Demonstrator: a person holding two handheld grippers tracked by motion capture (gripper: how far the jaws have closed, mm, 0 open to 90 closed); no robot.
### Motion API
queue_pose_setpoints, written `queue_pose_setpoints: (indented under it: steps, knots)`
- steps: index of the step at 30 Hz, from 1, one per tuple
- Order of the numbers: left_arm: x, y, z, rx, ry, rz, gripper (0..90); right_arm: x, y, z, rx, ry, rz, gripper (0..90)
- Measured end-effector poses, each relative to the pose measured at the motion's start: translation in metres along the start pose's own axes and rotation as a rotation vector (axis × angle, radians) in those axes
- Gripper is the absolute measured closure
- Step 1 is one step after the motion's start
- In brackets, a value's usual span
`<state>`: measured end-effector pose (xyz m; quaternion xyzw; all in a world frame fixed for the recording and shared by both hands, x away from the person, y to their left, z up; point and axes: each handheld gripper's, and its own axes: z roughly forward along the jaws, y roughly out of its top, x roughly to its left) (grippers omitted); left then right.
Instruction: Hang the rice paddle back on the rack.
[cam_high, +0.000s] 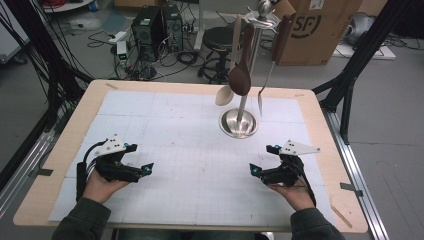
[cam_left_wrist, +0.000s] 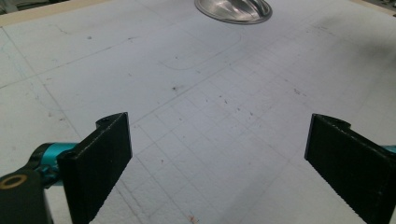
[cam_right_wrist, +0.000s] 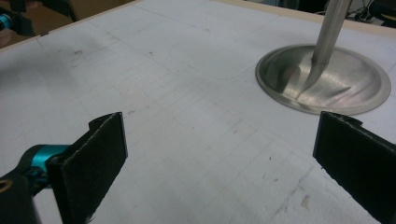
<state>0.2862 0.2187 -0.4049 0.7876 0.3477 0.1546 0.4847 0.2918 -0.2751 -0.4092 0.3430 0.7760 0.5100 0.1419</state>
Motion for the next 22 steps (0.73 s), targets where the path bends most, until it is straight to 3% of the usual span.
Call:
queue_pose_setpoints:
  steps: [6,12,22]
  knots:
    - [0.0008,-0.0008,-0.0011,0.003,-0.002,-0.004,8.1,0.0033,-0.0042,-0.0013,0.015,-0.004,-0.002,1.8]
    - [-0.0039,-0.0021,0.001,0.027,-0.01,0.023,8.0,0.0081,-0.0079,-0.0061,0.019,0.003,-0.008,1.8]
    - [-0.004,-0.0079,0.0015,0.034,-0.02,0.009,8.1,0.0072,-0.0095,-0.0074,0.015,-0.002,-0.005,1.8]
